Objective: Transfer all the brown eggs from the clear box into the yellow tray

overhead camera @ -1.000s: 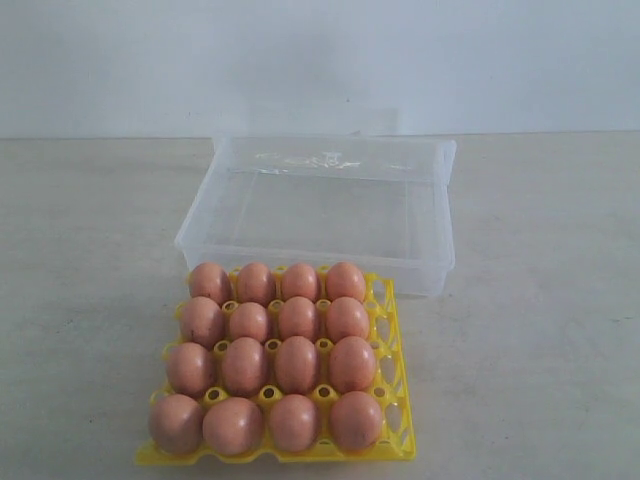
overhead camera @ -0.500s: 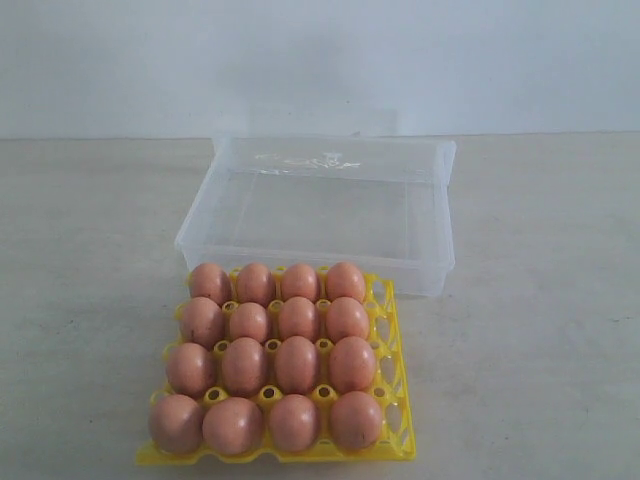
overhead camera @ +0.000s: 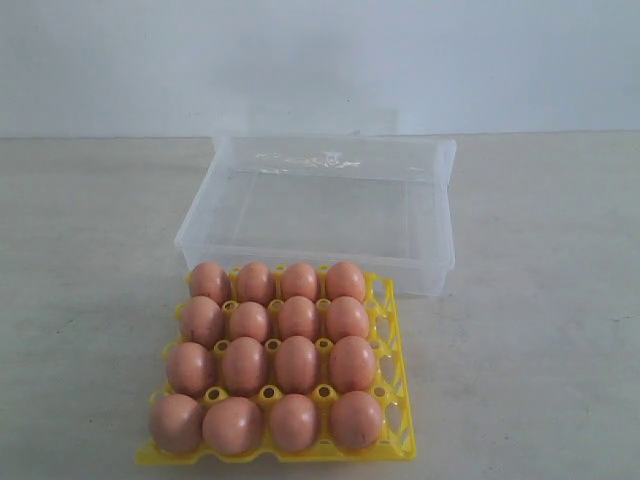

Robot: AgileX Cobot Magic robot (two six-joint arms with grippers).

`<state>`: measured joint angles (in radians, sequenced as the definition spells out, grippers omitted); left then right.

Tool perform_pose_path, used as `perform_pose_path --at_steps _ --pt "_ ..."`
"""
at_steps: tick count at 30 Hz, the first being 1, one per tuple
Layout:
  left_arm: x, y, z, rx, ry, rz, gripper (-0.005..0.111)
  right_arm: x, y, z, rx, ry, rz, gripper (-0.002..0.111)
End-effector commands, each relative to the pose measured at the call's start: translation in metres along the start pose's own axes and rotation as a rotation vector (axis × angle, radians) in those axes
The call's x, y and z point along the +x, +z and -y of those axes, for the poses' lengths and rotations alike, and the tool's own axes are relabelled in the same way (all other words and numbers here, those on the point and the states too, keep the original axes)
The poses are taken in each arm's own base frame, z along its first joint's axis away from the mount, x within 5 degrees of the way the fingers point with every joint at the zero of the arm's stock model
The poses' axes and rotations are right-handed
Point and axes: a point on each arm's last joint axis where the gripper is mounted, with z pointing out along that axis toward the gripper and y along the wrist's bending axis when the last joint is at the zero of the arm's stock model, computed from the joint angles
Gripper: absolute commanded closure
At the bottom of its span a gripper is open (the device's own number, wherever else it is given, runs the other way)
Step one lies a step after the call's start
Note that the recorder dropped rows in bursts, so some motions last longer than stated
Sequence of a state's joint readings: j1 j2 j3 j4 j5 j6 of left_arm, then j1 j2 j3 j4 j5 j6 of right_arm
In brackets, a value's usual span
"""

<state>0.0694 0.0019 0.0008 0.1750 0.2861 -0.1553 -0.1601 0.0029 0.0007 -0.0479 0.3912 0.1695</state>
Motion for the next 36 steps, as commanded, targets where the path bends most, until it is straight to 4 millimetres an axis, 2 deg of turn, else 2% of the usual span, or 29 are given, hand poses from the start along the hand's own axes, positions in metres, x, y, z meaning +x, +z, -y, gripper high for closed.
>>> perform_pose_path --at_steps 1,7,13,36 --pt "-0.0012 -0.0002 0.0006 0.01 -0.002 0.013 0.085 -0.0009 -0.0003 0.0005 0.007 0.0 0.011 0.108" --pt "-0.001 -0.0003 -0.002 -0.036 -0.011 0.01 0.085 -0.0009 -0.0003 0.0005 0.007 0.0 0.011 0.108" --pt "-0.0008 -0.0002 0.0009 0.015 0.0 0.008 0.085 -0.0009 -0.0003 0.0005 0.007 0.001 0.011 0.108" --pt "-0.0009 -0.0002 0.0009 0.015 0.0 0.009 0.085 -0.0009 -0.0003 0.0005 0.007 0.001 0.011 0.108"
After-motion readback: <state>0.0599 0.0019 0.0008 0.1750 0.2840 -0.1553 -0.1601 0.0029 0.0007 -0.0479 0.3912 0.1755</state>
